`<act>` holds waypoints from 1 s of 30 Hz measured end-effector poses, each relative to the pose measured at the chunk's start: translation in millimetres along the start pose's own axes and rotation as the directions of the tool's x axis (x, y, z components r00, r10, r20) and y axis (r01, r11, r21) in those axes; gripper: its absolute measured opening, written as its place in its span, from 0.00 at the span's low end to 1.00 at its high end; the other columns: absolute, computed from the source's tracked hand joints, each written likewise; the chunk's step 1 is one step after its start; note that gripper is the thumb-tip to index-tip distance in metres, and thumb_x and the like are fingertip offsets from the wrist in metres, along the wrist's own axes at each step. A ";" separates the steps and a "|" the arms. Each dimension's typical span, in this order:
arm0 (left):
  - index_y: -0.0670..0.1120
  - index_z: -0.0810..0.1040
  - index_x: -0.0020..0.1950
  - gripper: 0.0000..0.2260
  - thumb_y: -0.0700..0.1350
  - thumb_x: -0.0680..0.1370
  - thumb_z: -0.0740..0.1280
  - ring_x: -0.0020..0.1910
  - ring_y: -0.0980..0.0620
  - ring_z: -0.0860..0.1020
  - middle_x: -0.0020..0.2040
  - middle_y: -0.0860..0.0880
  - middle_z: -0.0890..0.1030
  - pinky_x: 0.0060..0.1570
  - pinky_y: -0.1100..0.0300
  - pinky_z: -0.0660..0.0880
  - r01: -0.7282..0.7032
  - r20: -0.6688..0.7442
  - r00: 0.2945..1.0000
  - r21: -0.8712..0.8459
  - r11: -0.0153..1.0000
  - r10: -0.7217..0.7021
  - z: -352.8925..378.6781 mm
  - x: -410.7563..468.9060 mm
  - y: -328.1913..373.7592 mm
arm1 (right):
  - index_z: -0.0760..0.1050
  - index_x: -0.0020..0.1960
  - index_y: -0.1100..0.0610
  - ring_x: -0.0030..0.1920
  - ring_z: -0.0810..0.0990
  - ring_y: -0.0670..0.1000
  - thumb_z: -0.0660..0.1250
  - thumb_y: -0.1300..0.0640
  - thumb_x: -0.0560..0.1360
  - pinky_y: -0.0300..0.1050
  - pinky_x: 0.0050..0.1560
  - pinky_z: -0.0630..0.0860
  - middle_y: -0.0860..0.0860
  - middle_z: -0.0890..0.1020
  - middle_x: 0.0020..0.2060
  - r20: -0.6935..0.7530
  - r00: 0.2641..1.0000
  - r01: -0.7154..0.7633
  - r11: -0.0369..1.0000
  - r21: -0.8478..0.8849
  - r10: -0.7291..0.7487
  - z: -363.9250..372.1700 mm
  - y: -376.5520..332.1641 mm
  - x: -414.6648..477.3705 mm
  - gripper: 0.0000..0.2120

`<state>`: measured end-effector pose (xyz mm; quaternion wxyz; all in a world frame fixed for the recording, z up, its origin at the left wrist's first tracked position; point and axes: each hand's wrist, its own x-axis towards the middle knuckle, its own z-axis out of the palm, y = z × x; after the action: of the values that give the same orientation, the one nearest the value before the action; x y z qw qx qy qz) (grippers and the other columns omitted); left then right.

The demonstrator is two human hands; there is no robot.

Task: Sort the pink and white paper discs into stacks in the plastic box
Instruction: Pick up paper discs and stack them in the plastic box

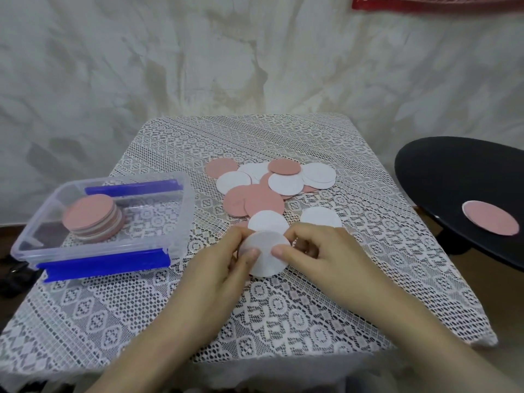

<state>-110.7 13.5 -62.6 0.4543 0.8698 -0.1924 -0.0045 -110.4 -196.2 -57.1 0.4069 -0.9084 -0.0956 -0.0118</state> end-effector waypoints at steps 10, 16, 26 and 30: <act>0.63 0.68 0.61 0.08 0.54 0.82 0.59 0.44 0.61 0.77 0.43 0.61 0.79 0.37 0.64 0.71 -0.068 -0.073 0.994 0.213 0.975 0.085 1.0 -3.0 6.3 | 0.73 0.51 0.46 0.33 0.78 0.43 0.58 0.42 0.83 0.39 0.33 0.69 0.47 0.80 0.30 0.015 0.989 0.147 0.975 -0.166 -0.146 0.7 -16.9 -12.1 0.10; 0.59 0.70 0.61 0.08 0.50 0.83 0.59 0.45 0.60 0.75 0.46 0.60 0.77 0.44 0.55 0.74 -0.108 0.006 0.994 0.301 0.947 0.111 4.2 -0.7 0.7 | 0.63 0.48 0.46 0.36 0.76 0.48 0.53 0.44 0.84 0.51 0.38 0.74 0.44 0.77 0.37 0.150 0.976 0.211 0.870 -0.447 -0.159 6.4 -20.9 -11.9 0.09; 0.54 0.70 0.54 0.03 0.48 0.83 0.59 0.40 0.56 0.74 0.41 0.55 0.77 0.42 0.49 0.74 -0.061 -0.020 0.997 0.282 0.957 0.070 7.3 -0.6 -5.6 | 0.61 0.49 0.48 0.36 0.75 0.49 0.53 0.46 0.85 0.49 0.37 0.71 0.42 0.73 0.36 0.204 0.970 0.206 0.886 -0.415 -0.130 11.2 -18.7 -5.3 0.09; 0.59 0.69 0.51 0.02 0.52 0.83 0.59 0.38 0.57 0.76 0.38 0.56 0.78 0.36 0.59 0.72 -0.036 -0.072 0.996 0.193 0.981 0.051 -5.8 -4.4 -0.4 | 0.66 0.44 0.45 0.32 0.75 0.47 0.57 0.43 0.83 0.45 0.34 0.70 0.45 0.76 0.31 0.082 0.981 0.191 0.956 -0.222 -0.177 9.6 -24.0 -2.8 0.11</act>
<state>-113.6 19.8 -60.2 0.3757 0.9046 -0.1933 0.0574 -118.1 -173.8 -46.1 0.2934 -0.9363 -0.1901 -0.0329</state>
